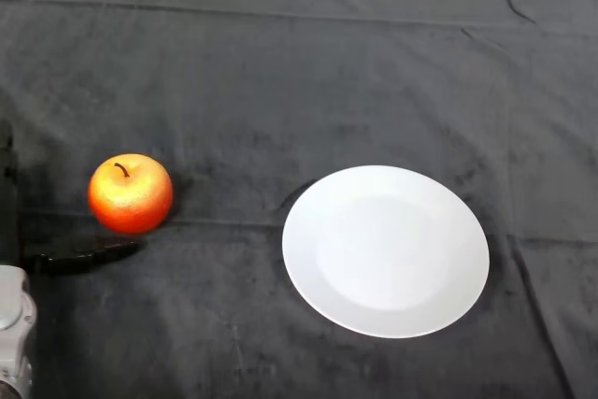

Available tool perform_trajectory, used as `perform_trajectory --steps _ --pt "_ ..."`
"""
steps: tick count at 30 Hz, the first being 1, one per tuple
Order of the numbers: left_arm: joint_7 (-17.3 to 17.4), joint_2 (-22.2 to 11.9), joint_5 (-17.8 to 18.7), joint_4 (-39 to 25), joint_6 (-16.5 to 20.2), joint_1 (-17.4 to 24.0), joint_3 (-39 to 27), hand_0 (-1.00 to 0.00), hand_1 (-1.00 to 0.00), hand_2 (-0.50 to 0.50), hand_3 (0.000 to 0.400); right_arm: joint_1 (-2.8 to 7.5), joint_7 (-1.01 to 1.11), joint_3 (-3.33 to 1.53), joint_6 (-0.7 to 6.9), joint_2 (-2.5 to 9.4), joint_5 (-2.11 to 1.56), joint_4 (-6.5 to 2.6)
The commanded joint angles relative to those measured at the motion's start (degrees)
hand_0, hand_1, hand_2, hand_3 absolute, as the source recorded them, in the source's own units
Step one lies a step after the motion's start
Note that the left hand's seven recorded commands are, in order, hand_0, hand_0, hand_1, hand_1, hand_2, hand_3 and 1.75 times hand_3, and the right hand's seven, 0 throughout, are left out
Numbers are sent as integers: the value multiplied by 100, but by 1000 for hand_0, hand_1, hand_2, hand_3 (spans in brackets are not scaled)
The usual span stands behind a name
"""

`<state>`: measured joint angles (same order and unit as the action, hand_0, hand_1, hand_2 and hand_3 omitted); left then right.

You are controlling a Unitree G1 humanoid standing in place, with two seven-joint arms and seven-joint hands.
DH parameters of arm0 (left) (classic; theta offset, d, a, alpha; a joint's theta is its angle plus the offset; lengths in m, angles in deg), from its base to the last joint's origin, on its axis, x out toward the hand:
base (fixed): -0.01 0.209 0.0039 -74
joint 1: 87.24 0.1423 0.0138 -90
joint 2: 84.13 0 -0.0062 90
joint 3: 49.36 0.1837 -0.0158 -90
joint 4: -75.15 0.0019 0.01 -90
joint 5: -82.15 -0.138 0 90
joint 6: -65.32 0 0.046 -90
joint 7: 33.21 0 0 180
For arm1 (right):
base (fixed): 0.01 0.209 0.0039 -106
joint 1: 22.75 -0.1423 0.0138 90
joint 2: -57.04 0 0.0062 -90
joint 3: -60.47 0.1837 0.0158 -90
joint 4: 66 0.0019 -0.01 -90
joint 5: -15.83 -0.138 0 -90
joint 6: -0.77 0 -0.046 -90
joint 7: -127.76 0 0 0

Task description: Move the apple to the plate

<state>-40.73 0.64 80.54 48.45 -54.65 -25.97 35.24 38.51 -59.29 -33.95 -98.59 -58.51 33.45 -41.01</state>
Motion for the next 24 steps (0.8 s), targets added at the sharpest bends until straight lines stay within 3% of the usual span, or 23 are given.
perform_trajectory --steps 1,20,21,22,23,24 --pt "-6 80 -170 -159 -136 -311 147 0 0 0 0 393 77 -90 79 207 79 -122" --pt "-71 405 -635 -140 -350 -414 841 0 -16 8 6 396 79 -87 85 207 78 -114" --pt "-63 409 -648 -138 -369 -412 872 -176 -180 2 72 396 79 -87 85 207 78 -114" --pt "-50 409 -661 -137 -393 -405 905 -459 -604 73 242 396 79 -87 85 207 78 -114" --pt "-33 403 -672 -135 -417 -397 934 -667 -855 94 342 396 79 -87 85 207 78 -114" --pt "-19 396 -678 -133 -434 -391 953 -843 -961 59 384 396 79 -87 85 207 79 -114"
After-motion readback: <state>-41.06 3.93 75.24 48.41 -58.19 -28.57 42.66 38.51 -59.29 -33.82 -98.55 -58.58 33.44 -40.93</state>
